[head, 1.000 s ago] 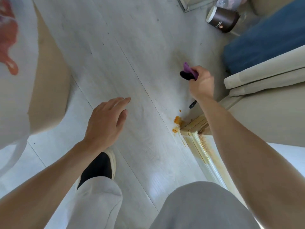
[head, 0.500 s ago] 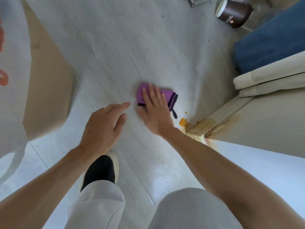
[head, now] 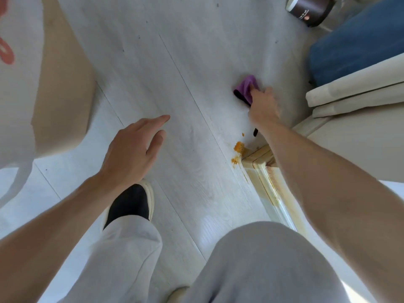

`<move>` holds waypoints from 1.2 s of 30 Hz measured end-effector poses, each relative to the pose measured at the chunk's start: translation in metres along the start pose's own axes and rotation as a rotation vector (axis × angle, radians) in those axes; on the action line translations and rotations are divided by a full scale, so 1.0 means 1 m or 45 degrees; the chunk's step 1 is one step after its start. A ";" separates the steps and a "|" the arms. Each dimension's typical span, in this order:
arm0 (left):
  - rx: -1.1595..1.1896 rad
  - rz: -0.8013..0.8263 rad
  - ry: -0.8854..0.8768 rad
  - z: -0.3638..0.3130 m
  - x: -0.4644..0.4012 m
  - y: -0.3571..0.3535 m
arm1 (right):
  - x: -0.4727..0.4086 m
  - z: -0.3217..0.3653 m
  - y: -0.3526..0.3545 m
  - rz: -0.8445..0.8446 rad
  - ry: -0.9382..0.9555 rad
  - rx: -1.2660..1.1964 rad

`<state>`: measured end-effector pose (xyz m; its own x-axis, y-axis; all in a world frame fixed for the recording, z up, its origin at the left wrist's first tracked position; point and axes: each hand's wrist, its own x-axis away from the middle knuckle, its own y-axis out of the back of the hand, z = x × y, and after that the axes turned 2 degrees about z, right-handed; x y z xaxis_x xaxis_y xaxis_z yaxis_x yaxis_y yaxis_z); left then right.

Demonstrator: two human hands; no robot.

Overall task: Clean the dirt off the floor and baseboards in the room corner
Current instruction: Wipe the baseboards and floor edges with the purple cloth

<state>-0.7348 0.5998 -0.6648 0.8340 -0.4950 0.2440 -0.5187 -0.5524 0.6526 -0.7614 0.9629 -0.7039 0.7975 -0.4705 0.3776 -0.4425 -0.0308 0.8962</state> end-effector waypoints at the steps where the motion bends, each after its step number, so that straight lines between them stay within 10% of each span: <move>1: 0.009 0.007 -0.005 0.001 0.001 0.000 | -0.005 -0.011 0.001 0.047 -0.079 0.012; 7: 0.035 -0.005 -0.004 0.003 0.001 0.001 | 0.000 -0.043 0.003 0.223 -0.351 -0.130; 36: 0.058 0.058 -0.054 -0.008 0.004 -0.009 | 0.041 0.009 0.011 0.573 -0.092 -0.084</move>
<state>-0.7254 0.6087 -0.6643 0.8011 -0.5476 0.2416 -0.5649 -0.5581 0.6078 -0.7371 0.9351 -0.6809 0.5004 -0.4844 0.7176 -0.7092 0.2461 0.6606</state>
